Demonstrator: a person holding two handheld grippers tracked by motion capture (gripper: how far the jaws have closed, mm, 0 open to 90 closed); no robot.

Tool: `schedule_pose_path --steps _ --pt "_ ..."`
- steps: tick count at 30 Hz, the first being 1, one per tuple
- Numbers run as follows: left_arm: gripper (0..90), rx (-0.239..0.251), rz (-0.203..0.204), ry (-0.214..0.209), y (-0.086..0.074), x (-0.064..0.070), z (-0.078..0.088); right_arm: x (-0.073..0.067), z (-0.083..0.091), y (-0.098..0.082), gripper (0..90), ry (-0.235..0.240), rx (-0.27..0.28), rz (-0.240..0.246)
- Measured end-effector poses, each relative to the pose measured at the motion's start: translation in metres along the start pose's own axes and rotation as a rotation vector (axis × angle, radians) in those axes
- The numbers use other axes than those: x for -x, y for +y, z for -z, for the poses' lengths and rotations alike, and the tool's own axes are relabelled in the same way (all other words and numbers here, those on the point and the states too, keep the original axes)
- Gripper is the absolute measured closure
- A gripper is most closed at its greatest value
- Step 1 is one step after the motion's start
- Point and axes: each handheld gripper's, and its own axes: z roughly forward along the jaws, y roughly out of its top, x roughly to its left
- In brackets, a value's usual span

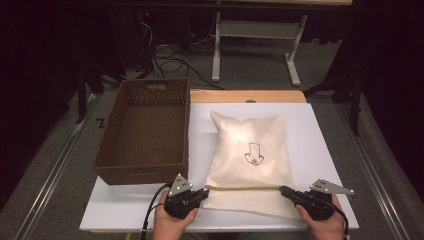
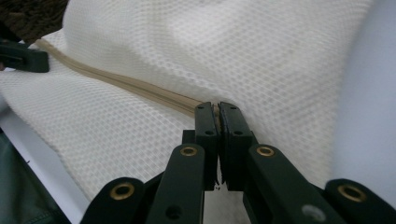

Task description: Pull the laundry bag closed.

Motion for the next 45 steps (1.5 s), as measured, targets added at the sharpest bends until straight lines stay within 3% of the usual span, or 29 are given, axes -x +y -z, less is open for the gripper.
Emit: schedule_pose_path --steps 4,6,8,12,19,21,22,24,25,26,27,28,29,30,31,34,39,43,45 --pt "85.9 -0.011 0.001 -0.016 0.000 -0.001 -0.001 0.018 0.011 -0.003 88.3 -0.030 0.008 -0.029" --pt "85.9 -0.019 -0.001 -0.010 0.000 -0.001 -0.002 0.020 0.012 -0.003 88.3 -0.022 0.014 -0.028" --pt "86.0 -0.024 0.003 -0.015 0.000 -0.002 -0.002 0.024 0.015 -0.003 88.3 -0.068 0.001 -0.035" --pt "86.1 -0.019 0.003 -0.020 0.000 -0.003 -0.002 0.029 0.017 -0.005 88.3 -0.077 -0.003 -0.059" --pt "86.3 -0.022 -0.017 -0.021 -0.001 -0.003 -0.003 0.035 0.020 -0.006 88.4 -0.102 -0.015 -0.055" --pt "86.3 -0.021 -0.016 -0.034 -0.001 -0.003 -0.003 0.036 0.020 -0.006 88.4 -0.108 -0.013 -0.047" --pt "85.9 -0.030 -0.015 -0.081 -0.001 -0.004 -0.004 0.035 0.021 -0.005 88.2 -0.116 0.002 -0.061" --pt "84.4 -0.027 -0.029 -0.084 0.000 -0.003 -0.003 0.033 0.024 -0.004 88.0 -0.116 0.026 -0.073" --pt "79.4 -0.016 -0.036 -0.058 0.000 -0.001 -0.001 0.032 0.026 -0.003 86.3 -0.100 0.055 -0.074" --pt "71.4 0.004 -0.035 -0.067 0.003 0.000 0.003 0.032 0.028 -0.002 77.7 -0.074 0.088 -0.076" --pt "55.7 0.014 -0.035 -0.066 0.004 0.001 0.005 0.030 0.030 0.000 61.9 -0.059 0.109 -0.076" --pt "45.7 0.052 -0.036 -0.057 0.006 0.001 0.010 0.028 0.030 0.003 44.1 -0.060 0.117 -0.057" --pt "38.7 0.052 -0.036 -0.057 0.006 0.001 0.010 0.028 0.030 0.003 44.1 -0.060 0.117 -0.057" --pt "31.1 0.067 -0.033 -0.053 0.007 0.001 0.013 0.024 0.029 0.005 31.9 -0.075 0.134 -0.031" --pt "31.1 0.078 -0.031 -0.046 0.008 0.000 0.016 0.024 0.029 0.005 31.9 -0.075 0.134 -0.031" --pt "8.8 0.090 -0.046 -0.023 0.008 -0.002 0.023 0.021 0.031 0.007 19.9 -0.101 0.153 0.004" --pt "2.3 0.117 -0.057 -0.007 0.010 -0.008 0.036 0.024 0.035 0.008 16.6 -0.107 0.144 0.015" --pt "5.9 0.139 -0.063 -0.011 0.007 -0.017 0.048 0.029 0.042 0.008 15.8 -0.126 0.165 0.025" --pt "6.1 0.157 -0.065 0.009 0.006 -0.023 0.058 0.030 0.044 0.007 15.8 -0.132 0.167 0.027"
